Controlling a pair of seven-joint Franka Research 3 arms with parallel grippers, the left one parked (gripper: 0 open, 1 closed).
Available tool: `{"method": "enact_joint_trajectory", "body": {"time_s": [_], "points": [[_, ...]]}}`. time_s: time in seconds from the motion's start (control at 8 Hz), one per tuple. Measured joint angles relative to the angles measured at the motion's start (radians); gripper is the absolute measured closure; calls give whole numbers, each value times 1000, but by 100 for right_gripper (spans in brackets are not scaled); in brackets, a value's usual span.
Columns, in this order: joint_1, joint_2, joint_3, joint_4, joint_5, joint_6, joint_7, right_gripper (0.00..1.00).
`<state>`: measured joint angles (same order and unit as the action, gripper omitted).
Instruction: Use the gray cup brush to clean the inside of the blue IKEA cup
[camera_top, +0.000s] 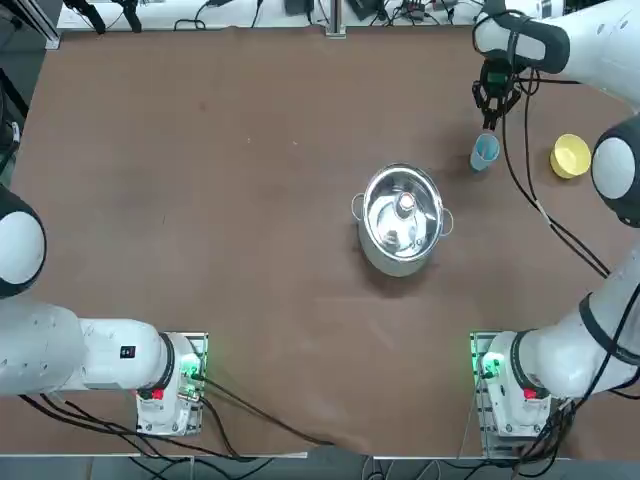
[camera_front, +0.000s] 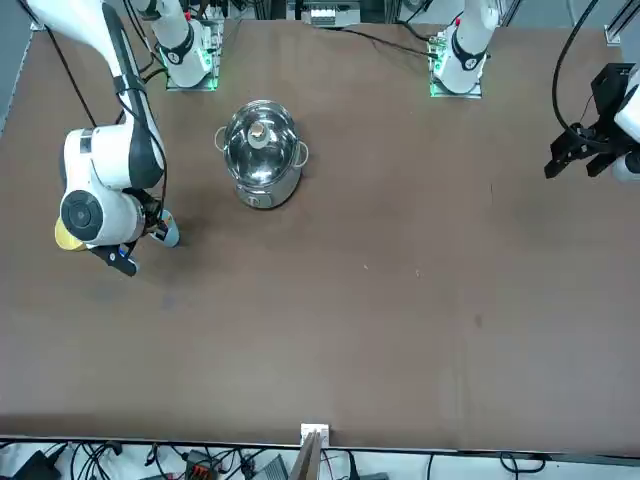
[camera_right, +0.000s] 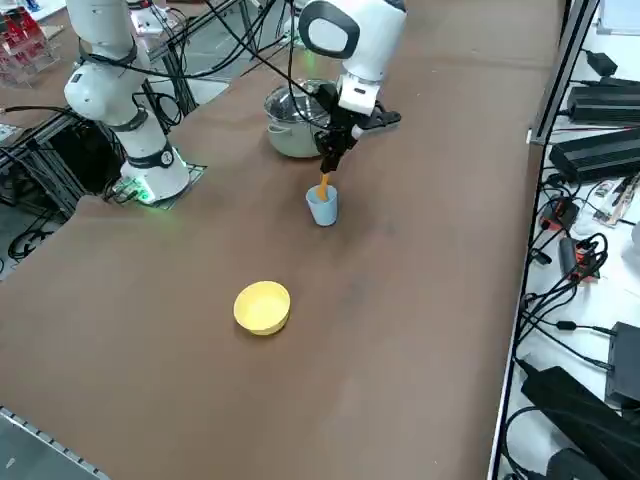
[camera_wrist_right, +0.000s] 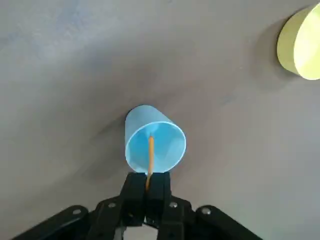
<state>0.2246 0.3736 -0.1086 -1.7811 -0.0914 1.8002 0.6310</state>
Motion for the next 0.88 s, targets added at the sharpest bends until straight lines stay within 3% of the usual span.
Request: {"method": "enact_joint_trajectory", "body": {"time_s": [0.5,0.88], "points": [[-34,2,-2,5,-26,-2,0,96],[-36,36,-2,64,-27,-2,0,96]]}}
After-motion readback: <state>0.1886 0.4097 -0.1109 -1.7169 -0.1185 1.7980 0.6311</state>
